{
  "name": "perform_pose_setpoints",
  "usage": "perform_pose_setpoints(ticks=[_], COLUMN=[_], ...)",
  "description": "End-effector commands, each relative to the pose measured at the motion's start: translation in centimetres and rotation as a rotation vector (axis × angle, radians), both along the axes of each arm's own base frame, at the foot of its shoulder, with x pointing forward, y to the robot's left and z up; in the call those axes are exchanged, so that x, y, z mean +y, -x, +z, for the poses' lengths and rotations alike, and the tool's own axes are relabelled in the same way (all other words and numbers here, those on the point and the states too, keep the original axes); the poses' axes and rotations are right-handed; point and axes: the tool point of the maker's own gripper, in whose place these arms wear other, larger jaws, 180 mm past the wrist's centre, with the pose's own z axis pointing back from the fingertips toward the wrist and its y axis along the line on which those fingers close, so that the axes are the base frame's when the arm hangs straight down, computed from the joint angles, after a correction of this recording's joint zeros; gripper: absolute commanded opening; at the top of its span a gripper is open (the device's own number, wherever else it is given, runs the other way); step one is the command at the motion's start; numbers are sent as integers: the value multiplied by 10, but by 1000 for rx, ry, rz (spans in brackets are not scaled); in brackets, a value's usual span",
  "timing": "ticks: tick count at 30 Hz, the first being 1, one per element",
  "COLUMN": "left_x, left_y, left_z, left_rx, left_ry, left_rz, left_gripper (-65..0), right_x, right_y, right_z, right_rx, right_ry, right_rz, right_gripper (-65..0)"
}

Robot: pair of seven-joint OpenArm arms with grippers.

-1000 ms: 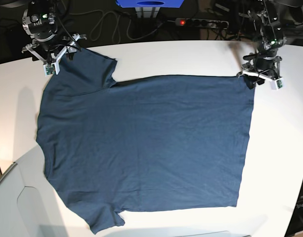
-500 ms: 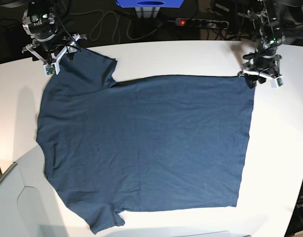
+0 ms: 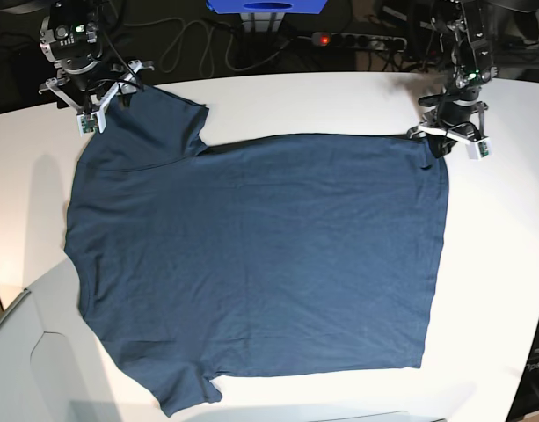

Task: Fold the T-shirt properly
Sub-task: 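Close both grippers on the shoulder corners of the blue shirt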

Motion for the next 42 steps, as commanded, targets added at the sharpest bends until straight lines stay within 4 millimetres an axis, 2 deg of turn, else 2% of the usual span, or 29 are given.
perform_pose_setpoints(ticks=[1,6,13,16,21,29,31,35,36,40,42], left_x=[-4,-2,7,8,8,15,16,16,16,15,12], left_y=[13,15,16,16,16,21,22,22,22,18,16], left_z=[-11,-11,-8,-8,-8,-7,-7,-7,-7,-2,6], left_rx=[78,82,76,77,77,81,83,83,83,71,53], left_ry=[17,12,3,1,0,-7,-9,-9,-9,-13,-21], left_rz=[-14,-15,12,10,10,29,29,29,29,21,7], left_gripper=[-650,-650,-650,-650,-650,-650,-650,-650,-650,-650,-650], right_x=[-1,7,2,-4,-13,-16,-11,-3,-4,-3,-8], right_y=[-5,-7,-30,-38,-38,-33,-32,-27,-27,-28,-29], right_z=[7,7,1,-9,-36,-57,-58,-59,-59,-55,-45], right_rx=[-29,-26,-53,-40,25,84,94,115,120,110,85], right_ry=[11,5,4,4,-7,-20,-22,-30,-28,-25,-4], right_rz=[18,98,80,66,34,28,101,202,203,209,216], right_gripper=[-293,-293,-293,-293,-293,-305,-364,-614,-650,-650,-648])
